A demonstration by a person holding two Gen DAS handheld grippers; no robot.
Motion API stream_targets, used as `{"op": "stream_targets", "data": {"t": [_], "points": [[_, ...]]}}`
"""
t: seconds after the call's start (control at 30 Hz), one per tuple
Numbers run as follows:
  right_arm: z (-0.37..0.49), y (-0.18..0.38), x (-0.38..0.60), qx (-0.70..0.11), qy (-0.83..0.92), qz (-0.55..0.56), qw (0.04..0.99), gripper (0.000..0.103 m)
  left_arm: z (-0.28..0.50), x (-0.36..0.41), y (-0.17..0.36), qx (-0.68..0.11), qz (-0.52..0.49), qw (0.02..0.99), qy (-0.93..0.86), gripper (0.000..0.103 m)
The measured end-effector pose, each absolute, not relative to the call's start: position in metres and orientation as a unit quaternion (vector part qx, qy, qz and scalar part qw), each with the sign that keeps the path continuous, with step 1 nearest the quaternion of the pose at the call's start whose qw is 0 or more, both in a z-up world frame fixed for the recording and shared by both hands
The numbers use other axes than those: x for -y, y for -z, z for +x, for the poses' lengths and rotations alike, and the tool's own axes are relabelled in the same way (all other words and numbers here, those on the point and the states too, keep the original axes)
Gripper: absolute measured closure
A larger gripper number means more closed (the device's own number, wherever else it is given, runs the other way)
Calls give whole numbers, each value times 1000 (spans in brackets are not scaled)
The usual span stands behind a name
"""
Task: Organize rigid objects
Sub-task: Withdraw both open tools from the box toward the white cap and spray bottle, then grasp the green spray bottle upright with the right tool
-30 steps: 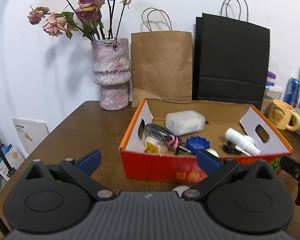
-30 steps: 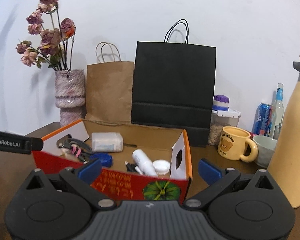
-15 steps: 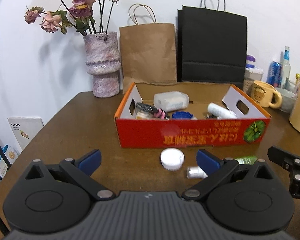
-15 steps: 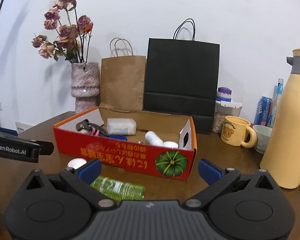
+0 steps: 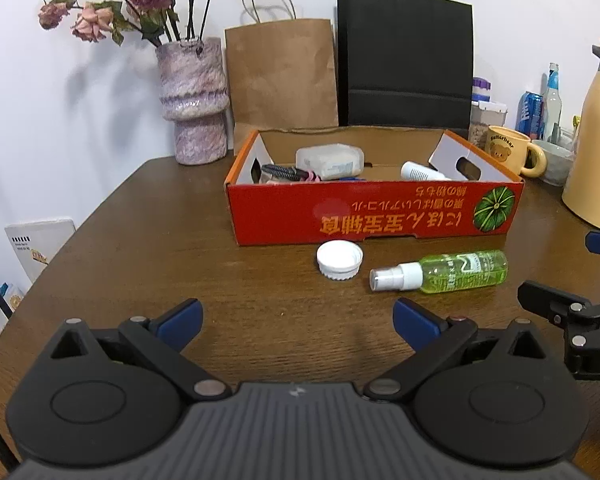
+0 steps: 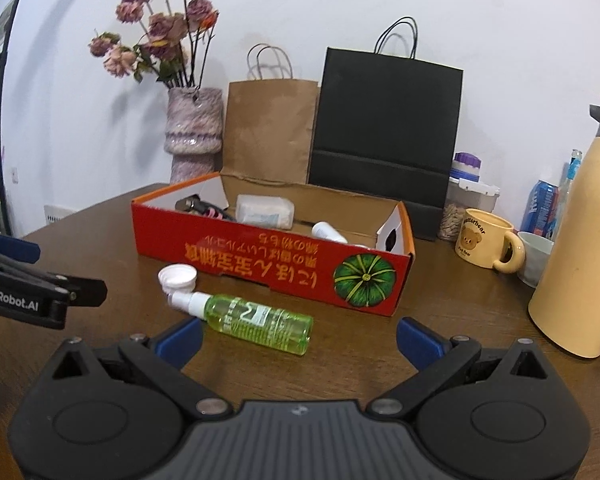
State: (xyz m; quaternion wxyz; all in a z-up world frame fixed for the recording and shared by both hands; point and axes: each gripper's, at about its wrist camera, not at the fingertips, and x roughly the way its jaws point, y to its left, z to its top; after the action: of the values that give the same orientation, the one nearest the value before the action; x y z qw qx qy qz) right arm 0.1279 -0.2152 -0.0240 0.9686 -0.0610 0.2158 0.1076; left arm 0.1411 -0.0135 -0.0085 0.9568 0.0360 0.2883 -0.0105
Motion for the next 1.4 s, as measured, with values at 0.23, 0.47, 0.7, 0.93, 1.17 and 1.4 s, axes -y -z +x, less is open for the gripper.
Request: {"op": "stream_targets", "data": {"t": [0.23, 0.47, 0.7, 0.93, 1.17, 1.4], "points": [[139, 28, 207, -225, -126, -105, 960, 0, 149, 7, 11, -297, 28, 955, 8, 0], [170, 34, 202, -245, -162, -152, 944, 0, 158, 4, 11, -297, 29, 954, 2, 0], [195, 37, 186, -247, -202, -192, 928, 0, 168, -3, 14, -308, 25, 951, -10, 0], [219, 50, 178, -263, -243, -191, 914, 3, 172, -5, 17, -315, 26, 949, -18, 0], [220, 50, 178, -282, -270, -168, 905, 30, 172, -5, 19, -318, 28, 947, -19, 0], [212, 47, 185, -292, -250, -158, 910, 52, 173, -5, 20, -321, 28, 946, -23, 0]]}}
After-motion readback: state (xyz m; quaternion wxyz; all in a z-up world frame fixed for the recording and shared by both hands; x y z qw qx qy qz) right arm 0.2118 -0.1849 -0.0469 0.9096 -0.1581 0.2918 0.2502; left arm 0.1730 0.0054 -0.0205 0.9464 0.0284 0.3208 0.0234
